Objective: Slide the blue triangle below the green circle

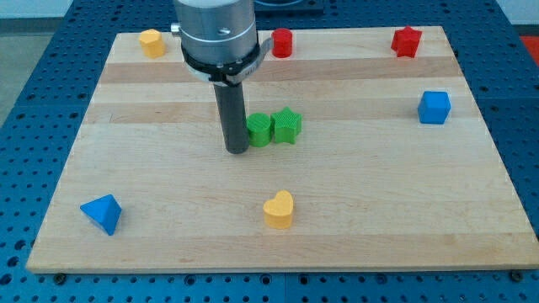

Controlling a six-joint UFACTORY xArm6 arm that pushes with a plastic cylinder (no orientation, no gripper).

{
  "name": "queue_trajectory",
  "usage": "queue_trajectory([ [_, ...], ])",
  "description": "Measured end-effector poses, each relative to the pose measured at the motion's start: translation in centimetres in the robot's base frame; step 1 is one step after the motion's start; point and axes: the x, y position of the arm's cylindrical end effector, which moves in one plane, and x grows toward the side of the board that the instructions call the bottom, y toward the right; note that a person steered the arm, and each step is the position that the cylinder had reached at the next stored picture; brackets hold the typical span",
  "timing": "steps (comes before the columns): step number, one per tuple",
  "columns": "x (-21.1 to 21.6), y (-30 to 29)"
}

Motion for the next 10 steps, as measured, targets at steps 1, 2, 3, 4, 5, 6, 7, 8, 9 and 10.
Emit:
queue_trajectory([
  [1,0.0,-3.9],
  [2,0.5,-9.5],
  [3,2.5,-14.5],
  [4,4.6,-18.4],
  [5,7.2,-20.2],
  [6,10.5,-20.5],
  [7,12.0,-20.5],
  [8,11.6,-20.2],
  [9,11.1,-18.6],
  [10,11.1,-16.0],
])
